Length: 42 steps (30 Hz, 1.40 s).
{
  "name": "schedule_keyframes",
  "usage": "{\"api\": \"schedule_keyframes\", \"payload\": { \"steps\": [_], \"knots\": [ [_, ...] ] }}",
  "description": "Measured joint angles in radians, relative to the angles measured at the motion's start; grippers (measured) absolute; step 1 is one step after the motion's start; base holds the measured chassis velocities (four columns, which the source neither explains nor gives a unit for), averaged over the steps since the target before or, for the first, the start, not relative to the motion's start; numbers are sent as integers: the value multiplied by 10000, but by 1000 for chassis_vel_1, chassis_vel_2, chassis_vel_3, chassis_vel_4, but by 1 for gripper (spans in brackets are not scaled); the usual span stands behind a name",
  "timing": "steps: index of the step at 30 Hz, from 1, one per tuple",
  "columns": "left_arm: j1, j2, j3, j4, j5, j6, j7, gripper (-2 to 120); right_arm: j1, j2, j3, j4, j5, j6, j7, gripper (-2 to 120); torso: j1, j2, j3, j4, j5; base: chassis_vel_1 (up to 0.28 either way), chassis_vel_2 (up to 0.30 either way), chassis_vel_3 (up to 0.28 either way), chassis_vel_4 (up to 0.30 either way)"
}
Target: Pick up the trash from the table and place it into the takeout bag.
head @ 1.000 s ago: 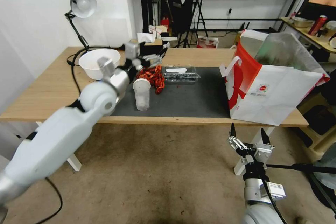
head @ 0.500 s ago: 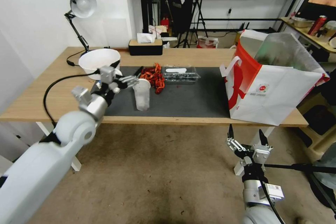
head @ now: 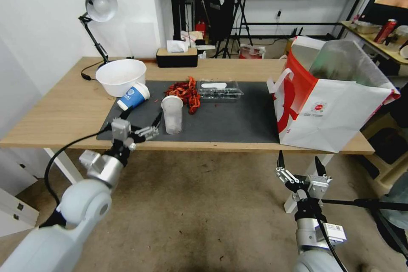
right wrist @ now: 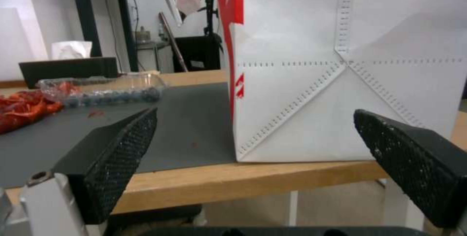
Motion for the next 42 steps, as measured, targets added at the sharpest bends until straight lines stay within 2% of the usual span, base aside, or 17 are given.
{"api": "schedule_keyframes", "payload": {
  "steps": [7, 10, 24, 34, 42],
  "knots": [
    [827, -423, -374, 23, 479, -494, 92, 100, 121, -20, -18, -49, 128, 153, -199, 100, 0, 0, 0, 0, -1, 0, 0, 0, 0],
    [1598, -828, -604, 151, 718, -919, 98, 100, 123, -35, -25, -99, 154, 220, -241, 100, 0, 0, 1, 0, 0, 0, 0, 0, 0],
    [2332, -1631, -903, 731, 1264, -1669, 79, 100, 115, -124, -38, -119, 154, 228, -234, 100, 0, 1, 1, 1, -1, 0, 0, 0, 0],
    [2221, -1632, -908, 738, 1280, -1661, 94, 100, 200, -118, -128, -178, 142, 219, -226, 100, 0, 0, 1, 0, -2, 0, 0, 0, 0],
    [1746, -1539, -535, 463, 1267, -1236, 54, 100, 187, -83, -130, -208, 111, 220, -219, 100, 0, 0, 1, 0, 0, 0, 0, 0, 0]
  ]
}}
